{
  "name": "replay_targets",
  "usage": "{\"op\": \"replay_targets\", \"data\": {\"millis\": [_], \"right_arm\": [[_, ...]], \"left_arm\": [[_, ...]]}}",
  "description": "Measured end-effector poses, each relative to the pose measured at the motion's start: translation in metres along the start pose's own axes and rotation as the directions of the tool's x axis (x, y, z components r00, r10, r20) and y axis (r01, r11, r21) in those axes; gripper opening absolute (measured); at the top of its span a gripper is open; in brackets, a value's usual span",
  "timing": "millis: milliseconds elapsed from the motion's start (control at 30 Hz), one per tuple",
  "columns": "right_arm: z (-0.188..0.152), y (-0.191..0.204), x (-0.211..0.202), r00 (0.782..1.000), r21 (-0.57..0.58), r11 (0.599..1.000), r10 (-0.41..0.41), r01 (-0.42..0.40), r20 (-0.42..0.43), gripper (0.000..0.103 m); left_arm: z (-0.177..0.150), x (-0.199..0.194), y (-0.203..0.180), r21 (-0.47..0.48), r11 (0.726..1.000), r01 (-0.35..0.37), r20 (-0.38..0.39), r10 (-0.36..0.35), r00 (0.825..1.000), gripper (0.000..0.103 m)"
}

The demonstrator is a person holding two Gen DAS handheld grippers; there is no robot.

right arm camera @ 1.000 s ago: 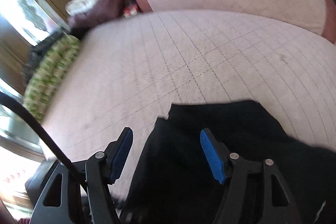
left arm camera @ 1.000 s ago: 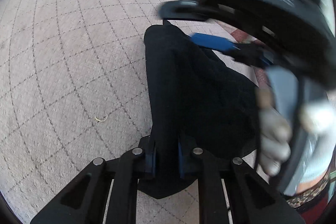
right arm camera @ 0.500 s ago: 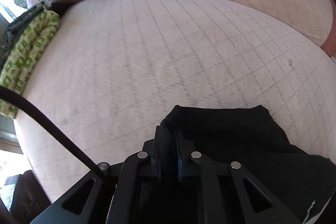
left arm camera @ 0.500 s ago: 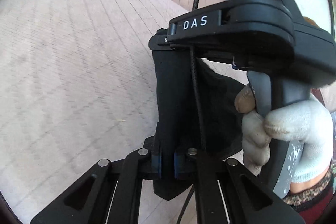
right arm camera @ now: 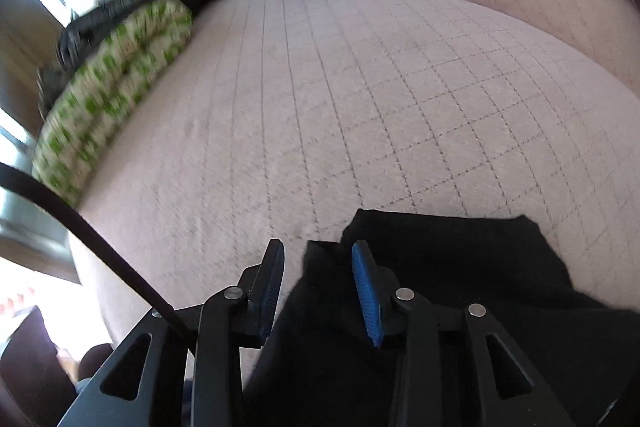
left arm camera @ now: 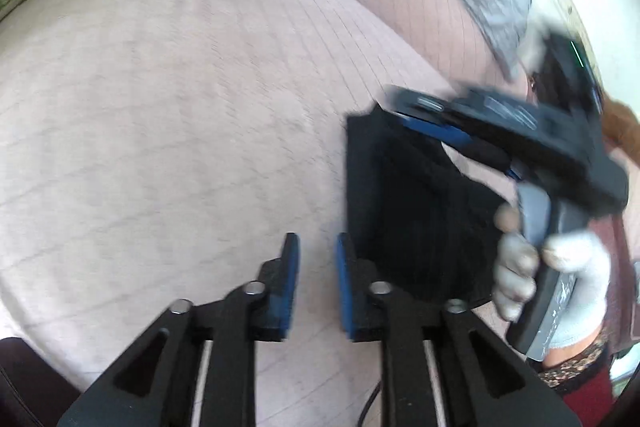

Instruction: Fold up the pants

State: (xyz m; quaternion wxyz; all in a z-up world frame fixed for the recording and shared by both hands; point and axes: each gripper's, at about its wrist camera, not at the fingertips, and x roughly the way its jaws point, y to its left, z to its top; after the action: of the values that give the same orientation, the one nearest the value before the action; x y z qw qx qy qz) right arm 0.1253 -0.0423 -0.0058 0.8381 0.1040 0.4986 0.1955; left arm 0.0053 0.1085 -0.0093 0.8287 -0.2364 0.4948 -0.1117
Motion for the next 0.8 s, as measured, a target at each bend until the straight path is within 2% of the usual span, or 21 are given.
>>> {"op": "replay_targets", "data": {"millis": [133,267,400,433,500,600,667,700,733,800], "right_arm": [[-0.031,-0.044,-0.073,0.987,0.089,0.996,-0.007,-0.007,0.162,0.052],[-0.082,-0.103,-0.150,0.954,0.183,0.981,-0.110,0.060,0.279,0.057],[-0.149,-0.176,-0.212,0.893,0.361,0.927,-0.246,0.103,0.376,0.062],[-0.170,-0.197,-0.223,0.880,0.422,0.902,-0.271,0.091,0.391,0.062],[-0.194,-0.226,-0.234,0.865,0.495,0.867,-0.288,0.054,0.410,0.062],[-0.227,-0.264,-0.237,0.860,0.587,0.810,-0.292,-0.010,0.418,0.063],[-0.240,-0.286,-0.236,0.866,0.639,0.768,-0.289,-0.045,0.409,0.063],[-0.243,-0.293,-0.235,0.870,0.656,0.752,-0.279,-0.064,0.406,0.064],[-0.246,-0.300,-0.235,0.874,0.664,0.742,-0.263,-0.088,0.409,0.064],[-0.245,-0.301,-0.231,0.877,0.652,0.748,-0.227,-0.120,0.423,0.064]], "left_arm": [[0.005,-0.023,-0.002,0.017,1.000,-0.007,0.071,0.006,0.997,0.034],[0.016,-0.017,-0.033,0.079,0.997,0.021,0.079,-0.027,0.997,0.042],[0.030,0.017,-0.064,0.195,0.980,0.026,0.037,-0.033,0.999,0.045],[0.034,0.025,-0.067,0.207,0.978,0.025,0.020,-0.030,0.999,0.045],[0.046,0.057,-0.079,0.194,0.981,0.007,-0.021,-0.003,1.000,0.045],[0.057,0.093,-0.080,0.187,0.979,-0.085,-0.064,0.098,0.993,0.045],[0.061,0.096,-0.085,0.196,0.975,-0.107,-0.077,0.124,0.989,0.044],[0.061,0.088,-0.090,0.209,0.974,-0.091,-0.073,0.109,0.991,0.044],[0.060,0.076,-0.103,0.230,0.972,-0.045,-0.060,0.061,0.996,0.044],[0.059,0.061,-0.129,0.283,0.959,0.000,-0.035,0.011,0.999,0.048]]}}
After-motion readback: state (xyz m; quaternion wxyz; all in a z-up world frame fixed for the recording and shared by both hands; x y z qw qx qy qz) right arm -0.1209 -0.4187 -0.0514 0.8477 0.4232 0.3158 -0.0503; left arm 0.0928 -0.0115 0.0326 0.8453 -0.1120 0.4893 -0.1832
